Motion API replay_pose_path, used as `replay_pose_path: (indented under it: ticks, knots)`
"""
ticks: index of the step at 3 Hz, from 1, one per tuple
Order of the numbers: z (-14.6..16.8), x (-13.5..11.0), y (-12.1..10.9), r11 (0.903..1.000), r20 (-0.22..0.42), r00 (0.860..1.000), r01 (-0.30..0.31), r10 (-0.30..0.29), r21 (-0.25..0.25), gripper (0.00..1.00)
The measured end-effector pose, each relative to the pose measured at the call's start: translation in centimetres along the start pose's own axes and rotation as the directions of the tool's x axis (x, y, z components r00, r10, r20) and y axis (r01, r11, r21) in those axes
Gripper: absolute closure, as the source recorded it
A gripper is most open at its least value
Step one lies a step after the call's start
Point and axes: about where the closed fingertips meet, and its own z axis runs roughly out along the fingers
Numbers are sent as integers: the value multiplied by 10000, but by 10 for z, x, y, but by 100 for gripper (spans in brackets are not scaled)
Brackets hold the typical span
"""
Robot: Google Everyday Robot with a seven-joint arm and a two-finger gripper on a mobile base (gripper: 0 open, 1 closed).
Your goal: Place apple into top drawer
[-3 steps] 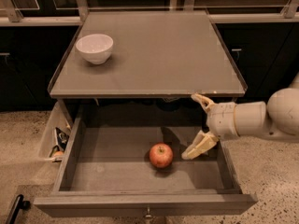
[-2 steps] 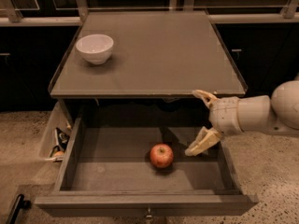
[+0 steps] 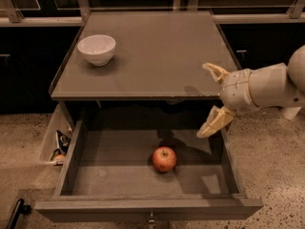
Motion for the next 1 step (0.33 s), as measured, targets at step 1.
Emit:
replay_pose_path:
  ticks: [1]
  knots:
    - [-1, -1, -1, 10000, -4, 10000, 38, -38, 15, 0]
